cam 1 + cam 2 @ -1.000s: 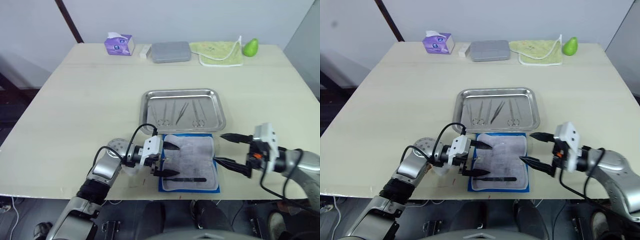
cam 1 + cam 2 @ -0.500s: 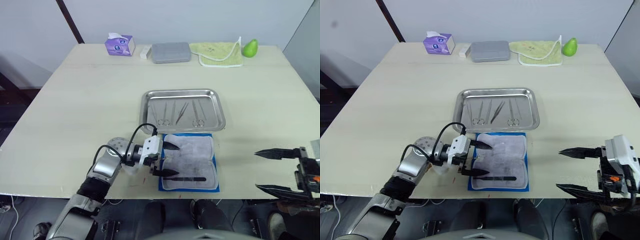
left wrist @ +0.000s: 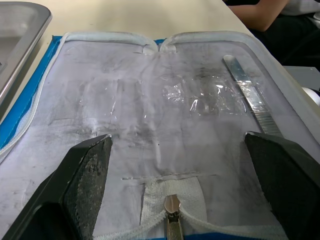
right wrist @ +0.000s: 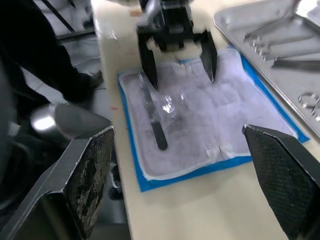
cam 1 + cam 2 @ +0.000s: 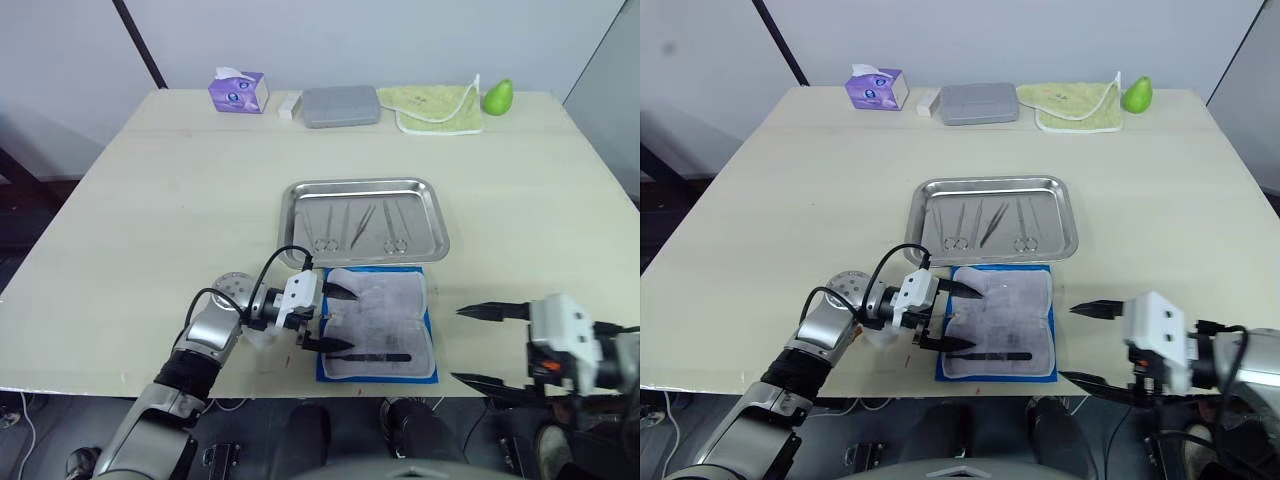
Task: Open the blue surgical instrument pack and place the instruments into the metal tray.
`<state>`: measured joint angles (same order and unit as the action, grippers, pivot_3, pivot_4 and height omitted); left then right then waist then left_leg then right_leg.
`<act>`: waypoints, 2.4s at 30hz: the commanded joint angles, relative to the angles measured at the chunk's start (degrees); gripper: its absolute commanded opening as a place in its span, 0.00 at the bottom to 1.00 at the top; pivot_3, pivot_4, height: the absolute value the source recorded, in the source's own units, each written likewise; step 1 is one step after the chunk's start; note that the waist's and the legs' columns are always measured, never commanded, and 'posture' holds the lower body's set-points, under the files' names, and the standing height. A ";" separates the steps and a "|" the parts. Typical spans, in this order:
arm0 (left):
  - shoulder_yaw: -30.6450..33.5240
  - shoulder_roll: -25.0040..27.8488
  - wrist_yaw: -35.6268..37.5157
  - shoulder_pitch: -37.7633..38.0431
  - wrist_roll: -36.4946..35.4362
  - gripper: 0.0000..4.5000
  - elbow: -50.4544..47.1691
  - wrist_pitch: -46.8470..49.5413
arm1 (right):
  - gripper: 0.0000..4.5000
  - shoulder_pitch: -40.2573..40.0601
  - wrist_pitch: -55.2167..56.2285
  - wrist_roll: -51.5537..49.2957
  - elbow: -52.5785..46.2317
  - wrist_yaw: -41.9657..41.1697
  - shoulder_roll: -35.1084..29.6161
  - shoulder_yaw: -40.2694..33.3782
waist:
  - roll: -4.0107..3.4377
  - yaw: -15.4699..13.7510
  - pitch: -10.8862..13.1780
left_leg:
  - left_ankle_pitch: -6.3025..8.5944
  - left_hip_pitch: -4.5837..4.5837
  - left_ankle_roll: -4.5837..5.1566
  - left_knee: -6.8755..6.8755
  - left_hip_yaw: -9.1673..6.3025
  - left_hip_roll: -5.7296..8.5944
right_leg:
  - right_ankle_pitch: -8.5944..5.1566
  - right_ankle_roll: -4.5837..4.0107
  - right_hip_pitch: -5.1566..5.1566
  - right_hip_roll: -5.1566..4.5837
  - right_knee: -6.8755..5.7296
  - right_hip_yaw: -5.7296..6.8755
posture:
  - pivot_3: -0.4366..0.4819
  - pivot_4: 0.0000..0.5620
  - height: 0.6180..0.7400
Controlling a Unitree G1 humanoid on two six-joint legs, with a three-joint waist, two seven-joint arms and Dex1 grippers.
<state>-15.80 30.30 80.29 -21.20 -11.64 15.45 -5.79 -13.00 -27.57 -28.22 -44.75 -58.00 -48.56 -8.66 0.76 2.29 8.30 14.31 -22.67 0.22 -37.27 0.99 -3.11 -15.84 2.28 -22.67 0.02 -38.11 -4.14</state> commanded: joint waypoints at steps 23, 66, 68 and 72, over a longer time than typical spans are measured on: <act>-1.03 1.91 -0.63 4.84 1.23 1.00 -1.03 2.18 | 0.50 12.90 5.81 19.21 13.35 6.07 6.03 28.20 | 0.01 0.03 -0.01 | 0.00 -0.02 0.00 -0.01 -0.04 -0.02 | 0.00 -0.01 -0.01 0.04 -0.04 0.03 | 0.48 0.27 1.00; -0.97 1.77 -1.43 4.63 1.45 1.00 -0.40 2.03 | 0.01 17.82 -1.47 26.41 19.88 4.73 4.45 35.46 | 0.57 0.19 -1.28 | 0.01 1.02 0.00 0.20 0.06 -0.13 | -0.20 -0.34 0.81 0.07 -0.13 -0.03 | 0.48 0.27 1.00; -1.09 1.54 -1.58 4.28 1.61 1.00 0.07 2.02 | 0.01 19.64 -3.93 25.31 16.89 3.78 3.72 34.75 | 0.51 0.12 -1.23 | 0.01 1.01 0.00 0.19 0.07 -0.12 | -0.21 -0.35 0.81 0.05 -0.13 -0.04 | 0.48 0.27 1.00; -1.47 0.99 -1.86 3.10 2.14 1.00 1.72 1.87 | 0.01 23.45 -9.60 23.42 11.84 2.26 2.82 34.38 | 0.41 -0.06 -1.08 | 0.01 0.92 0.00 0.18 0.07 -0.09 | -0.21 -0.34 0.78 -0.01 -0.04 -0.03 | 0.48 0.27 1.00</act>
<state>-16.17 30.94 78.54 -19.06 -11.31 14.36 -5.26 9.28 -33.32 -5.42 -32.22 -55.74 -44.19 26.62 1.17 2.23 7.21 14.32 -21.77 0.22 -37.10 1.06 -3.19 -16.04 1.94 -21.89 0.00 -38.12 -4.16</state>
